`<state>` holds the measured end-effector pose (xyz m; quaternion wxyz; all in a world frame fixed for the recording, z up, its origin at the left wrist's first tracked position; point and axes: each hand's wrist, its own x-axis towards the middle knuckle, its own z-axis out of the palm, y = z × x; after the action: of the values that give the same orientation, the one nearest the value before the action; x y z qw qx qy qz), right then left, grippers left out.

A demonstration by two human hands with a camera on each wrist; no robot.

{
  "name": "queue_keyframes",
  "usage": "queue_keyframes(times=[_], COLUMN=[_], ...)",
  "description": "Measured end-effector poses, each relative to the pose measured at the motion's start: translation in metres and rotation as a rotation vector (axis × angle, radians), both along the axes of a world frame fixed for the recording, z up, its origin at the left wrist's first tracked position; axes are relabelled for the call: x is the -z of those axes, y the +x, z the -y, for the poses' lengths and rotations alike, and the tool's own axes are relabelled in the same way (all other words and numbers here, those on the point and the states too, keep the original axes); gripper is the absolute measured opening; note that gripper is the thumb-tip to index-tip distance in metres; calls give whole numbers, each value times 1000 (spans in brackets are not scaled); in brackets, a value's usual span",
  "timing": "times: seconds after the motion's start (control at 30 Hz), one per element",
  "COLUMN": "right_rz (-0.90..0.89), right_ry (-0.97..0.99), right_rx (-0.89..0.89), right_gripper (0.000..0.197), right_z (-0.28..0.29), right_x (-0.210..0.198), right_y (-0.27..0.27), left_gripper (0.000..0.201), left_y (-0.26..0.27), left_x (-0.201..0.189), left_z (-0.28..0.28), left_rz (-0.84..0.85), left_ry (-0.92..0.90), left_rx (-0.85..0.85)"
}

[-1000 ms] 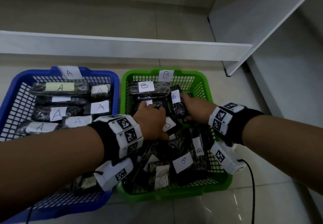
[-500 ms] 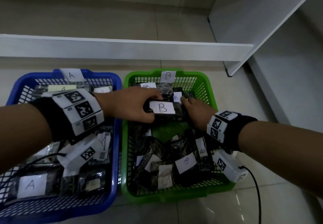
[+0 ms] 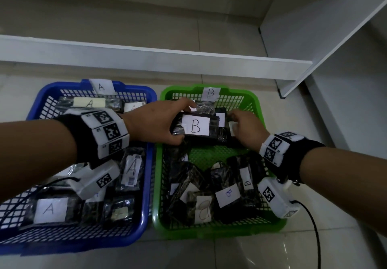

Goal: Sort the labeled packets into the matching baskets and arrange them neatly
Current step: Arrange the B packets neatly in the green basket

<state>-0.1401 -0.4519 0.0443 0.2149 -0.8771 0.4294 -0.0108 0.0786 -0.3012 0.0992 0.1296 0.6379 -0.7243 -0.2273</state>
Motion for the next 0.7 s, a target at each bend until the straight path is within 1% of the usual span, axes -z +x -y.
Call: queue_keyframes(times=[0.03, 0.07, 0.1, 0.13, 0.17, 0.2, 0.23, 0.27, 0.3, 0.37, 0.43, 0.5, 0.53, 0.57, 0.63, 0.67, 0.7], right_rz=[168, 285, 343, 348, 312, 261, 224, 209, 212, 225, 139, -8, -73, -122, -179, -198, -212], right_ry=[74, 208, 391, 594, 764, 875, 937, 960, 969, 960, 919, 827, 778, 745, 728, 727, 719], right_rx=[154, 273, 340, 349, 303, 224, 144, 84, 60, 74, 80, 64, 50, 33, 4, -8, -21], right_gripper=[22, 20, 28, 36, 41, 43, 44, 43, 42, 41, 38, 25, 16, 10, 11, 14, 17], right_z=[0, 0, 2, 3, 4, 5, 4, 4, 4, 7, 13, 19, 20, 19, 14, 10, 5], right_x=[-9, -19, -29, -37, -43, -47, -49, -49, -49, -48, -52, -53, -53, -51, -45, -42, -40], right_y=[3, 5, 7, 9, 9, 9, 9, 9, 9, 8, 3, -4, -7, -9, -9, -8, -5], left_gripper=[71, 72, 74, 76, 77, 79, 81, 82, 84, 86, 80, 62, 54, 54, 68, 73, 73], left_y=[-2, -3, -5, -7, -9, -10, -13, -15, -18, -23, -25, -22, -20, -17, -14, -14, -15], left_x=[1, 3, 4, 5, 6, 7, 8, 9, 9, 10, 13, 14, 11, 9, 6, 4, 4], left_z=[0, 0, 0, 2, 3, 5, 8, 10, 11, 13, 12, 8, 7, 5, 1, -1, -2], left_rz=[6, 12, 16, 19, 20, 24, 35, 46, 43, 10, 38, 167, 273, 387, 581, 633, 656], left_ry=[-19, -39, -57, -70, -78, -85, -92, -95, -91, -84, -127, -142, -84, 14, 208, 258, 273], left_rx=[-8, -13, -18, -21, -21, -22, -24, -27, -31, -34, -25, 4, 39, 84, 171, 192, 202])
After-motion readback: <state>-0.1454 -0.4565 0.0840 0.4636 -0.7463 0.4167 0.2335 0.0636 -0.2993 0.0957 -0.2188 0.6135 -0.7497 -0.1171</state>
